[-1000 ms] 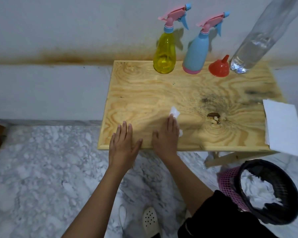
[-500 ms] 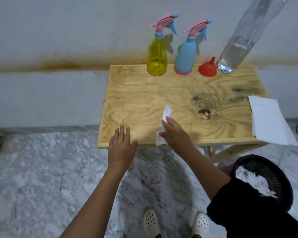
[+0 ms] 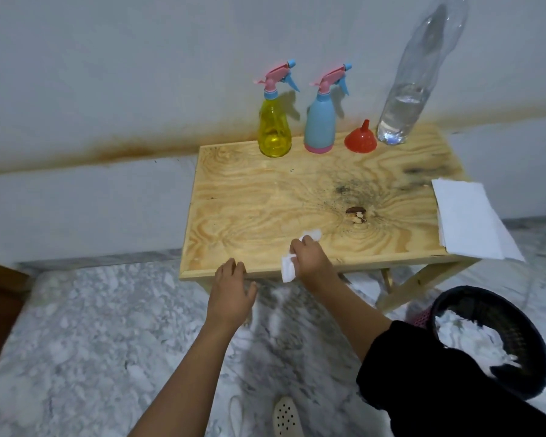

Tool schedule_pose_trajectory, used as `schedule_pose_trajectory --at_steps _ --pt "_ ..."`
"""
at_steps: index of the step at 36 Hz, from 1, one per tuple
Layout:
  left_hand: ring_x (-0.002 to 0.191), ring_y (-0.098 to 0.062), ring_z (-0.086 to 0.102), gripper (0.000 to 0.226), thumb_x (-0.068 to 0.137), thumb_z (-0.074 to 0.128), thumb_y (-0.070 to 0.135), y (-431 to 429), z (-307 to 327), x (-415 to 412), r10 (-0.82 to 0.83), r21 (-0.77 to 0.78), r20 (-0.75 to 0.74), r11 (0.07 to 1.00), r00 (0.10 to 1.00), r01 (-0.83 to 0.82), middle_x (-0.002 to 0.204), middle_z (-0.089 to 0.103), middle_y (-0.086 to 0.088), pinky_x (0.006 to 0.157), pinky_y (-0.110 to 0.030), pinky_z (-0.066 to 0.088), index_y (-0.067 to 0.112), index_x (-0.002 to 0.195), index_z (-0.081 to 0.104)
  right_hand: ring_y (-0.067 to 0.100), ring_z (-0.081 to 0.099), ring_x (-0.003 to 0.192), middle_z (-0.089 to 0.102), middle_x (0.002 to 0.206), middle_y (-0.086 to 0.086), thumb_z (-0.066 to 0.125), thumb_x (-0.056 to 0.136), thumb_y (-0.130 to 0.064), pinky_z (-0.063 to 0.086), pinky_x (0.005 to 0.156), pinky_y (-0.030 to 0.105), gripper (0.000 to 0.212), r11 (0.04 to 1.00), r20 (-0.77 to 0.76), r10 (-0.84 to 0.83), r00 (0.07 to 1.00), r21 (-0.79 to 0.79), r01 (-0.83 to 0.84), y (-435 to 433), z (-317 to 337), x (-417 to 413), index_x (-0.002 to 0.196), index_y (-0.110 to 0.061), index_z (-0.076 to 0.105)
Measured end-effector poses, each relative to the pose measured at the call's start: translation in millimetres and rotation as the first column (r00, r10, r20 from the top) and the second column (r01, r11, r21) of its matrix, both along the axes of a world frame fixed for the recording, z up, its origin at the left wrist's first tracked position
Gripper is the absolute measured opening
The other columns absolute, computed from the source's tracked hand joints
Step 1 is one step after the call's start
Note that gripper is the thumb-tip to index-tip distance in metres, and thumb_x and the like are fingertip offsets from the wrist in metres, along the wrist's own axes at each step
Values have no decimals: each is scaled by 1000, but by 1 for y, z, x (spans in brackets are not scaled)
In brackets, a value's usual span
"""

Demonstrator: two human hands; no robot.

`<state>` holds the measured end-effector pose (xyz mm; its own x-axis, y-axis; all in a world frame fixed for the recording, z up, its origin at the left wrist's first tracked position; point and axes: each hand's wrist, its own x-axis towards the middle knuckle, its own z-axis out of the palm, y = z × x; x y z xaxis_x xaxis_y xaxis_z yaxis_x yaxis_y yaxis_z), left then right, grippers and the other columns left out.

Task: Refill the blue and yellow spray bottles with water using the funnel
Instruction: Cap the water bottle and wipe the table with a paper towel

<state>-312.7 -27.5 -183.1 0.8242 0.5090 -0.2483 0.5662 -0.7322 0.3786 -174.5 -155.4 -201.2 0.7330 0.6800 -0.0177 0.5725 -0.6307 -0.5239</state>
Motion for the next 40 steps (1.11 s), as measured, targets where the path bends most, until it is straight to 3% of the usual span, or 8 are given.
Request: schedule_pose_trajectory --at_steps 2,6,15,20,28,31,35,40 --pt "132 -23 34 44 97 47 29 -7 6 4 -27 -3 -5 1000 1000 27 143 37 -9 105 -33 33 7 135 46 31 50 90 49 101 17 50 88 -1 24 63 29 17 1000 -84 -3 996 -10 2 -13 4 2 104 2 55" --pt "108 -23 53 37 98 45 29 -31 18 16 -94 -29 -48 995 994 93 126 48 -6 88 -35 47 6 126 53 23 44 85 41 89 4 54 88 -7 22 65 27 16 998 -186 -25 982 50 35 -53 12 9 103 -1 57" --pt "90 -26 56 30 99 40 31 -133 16 72 -330 -123 -200 943 923 310 104 56 -11 69 -33 41 7 103 56 31 55 101 62 102 20 60 82 -10 32 76 25 18 975 -196 -220 955 -3 224 -195 7 33 96 1 65" --pt "79 -31 58 26 97 42 28 -215 5 113 -445 -179 -195 892 874 414 82 54 -9 62 -32 39 10 80 52 20 49 86 49 90 4 57 86 -16 32 66 23 12 925 -248 -379 892 -80 371 -292 -4 45 93 -7 62" --pt "88 -28 59 24 95 43 28 -362 -22 186 -611 -217 -249 791 751 572 96 61 -12 66 -31 40 10 94 59 24 55 96 58 104 11 54 91 -18 33 73 23 18 813 -283 -583 762 -197 548 -441 -27 66 104 -7 60" --pt "89 -31 60 22 95 44 24 -413 -40 212 -659 -254 -253 752 708 608 98 62 -16 65 -30 38 7 95 58 20 53 89 56 99 9 54 91 -18 37 73 24 21 776 -315 -631 709 -232 586 -486 -39 76 108 -7 59" --pt "88 -29 62 21 94 47 21 -470 -73 243 -731 -322 -262 682 630 656 78 53 -8 67 -33 44 9 78 52 21 53 87 56 102 10 55 90 -16 39 71 25 19 733 -325 -680 657 -264 628 -532 -67 92 107 -8 58" --pt "66 -15 51 28 97 44 15 -514 -130 273 -804 -318 -268 594 531 739 69 45 1 61 -21 34 14 69 44 23 54 96 43 95 0 57 89 -15 39 76 26 19 683 -359 -723 590 -245 688 -560 -112 110 106 -6 58"
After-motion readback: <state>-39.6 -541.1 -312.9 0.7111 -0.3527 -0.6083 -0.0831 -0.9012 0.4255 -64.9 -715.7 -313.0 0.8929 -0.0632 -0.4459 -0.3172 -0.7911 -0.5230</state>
